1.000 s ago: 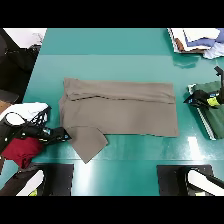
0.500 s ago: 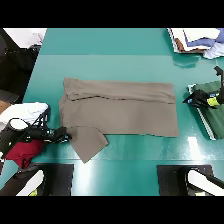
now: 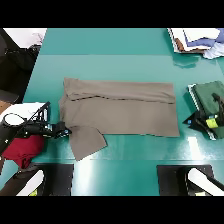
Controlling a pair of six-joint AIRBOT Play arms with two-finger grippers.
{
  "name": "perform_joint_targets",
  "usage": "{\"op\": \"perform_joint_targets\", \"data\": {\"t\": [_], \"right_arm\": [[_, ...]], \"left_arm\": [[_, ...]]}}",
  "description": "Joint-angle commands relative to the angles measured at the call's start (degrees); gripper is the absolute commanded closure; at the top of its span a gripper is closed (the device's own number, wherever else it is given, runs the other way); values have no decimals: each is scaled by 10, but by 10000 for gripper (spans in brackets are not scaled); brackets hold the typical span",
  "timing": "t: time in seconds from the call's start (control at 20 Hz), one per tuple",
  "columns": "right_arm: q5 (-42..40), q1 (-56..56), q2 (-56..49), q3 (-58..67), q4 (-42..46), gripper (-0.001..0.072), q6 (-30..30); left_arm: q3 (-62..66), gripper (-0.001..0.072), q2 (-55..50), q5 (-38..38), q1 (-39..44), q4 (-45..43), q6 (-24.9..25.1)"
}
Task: Fold the shirts.
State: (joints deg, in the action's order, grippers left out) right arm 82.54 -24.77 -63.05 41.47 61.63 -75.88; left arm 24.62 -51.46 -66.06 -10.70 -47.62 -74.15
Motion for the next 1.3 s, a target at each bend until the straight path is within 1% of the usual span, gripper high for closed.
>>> {"op": "perform_joint_targets", "data": {"t": [0.0,0.1,0.25,0.4,0.45,0.5,0.55,0.7,0.75,0.85,1.0,1.15,1.25], "right_arm": [[-15,-57,-3,-80,-7,264,11],[-36,-55,-19,-103,-12,265,16],[-66,-56,-36,-109,-57,284,29],[-69,-55,-35,-109,-70,291,29],[-69,-53,-35,-109,-70,388,29],[-69,-44,-35,-109,-70,417,29],[-71,-31,-35,-109,-69,417,29],[-91,16,-35,-108,-59,563,29],[-93,27,-35,-107,-59,698,30],[-76,42,-33,-91,-37,695,29],[-6,44,17,-49,19,696,13],[63,44,104,-23,82,696,0],[95,44,161,-18,118,696,-10]], "left_arm": [[9,677,0,-2,0,2,7],[9,677,0,-2,0,2,7],[10,677,0,-2,0,2,7],[10,677,0,2,0,2,7],[10,676,0,4,0,2,7],[10,677,0,5,0,2,7],[10,677,0,5,0,2,7],[10,677,0,4,0,1,7],[10,677,0,0,0,0,7],[14,679,1,-19,0,-6,7],[43,680,24,-66,0,-27,2],[47,680,110,-104,0,-55,-39],[47,680,170,-155,0,-63,-71]]}}
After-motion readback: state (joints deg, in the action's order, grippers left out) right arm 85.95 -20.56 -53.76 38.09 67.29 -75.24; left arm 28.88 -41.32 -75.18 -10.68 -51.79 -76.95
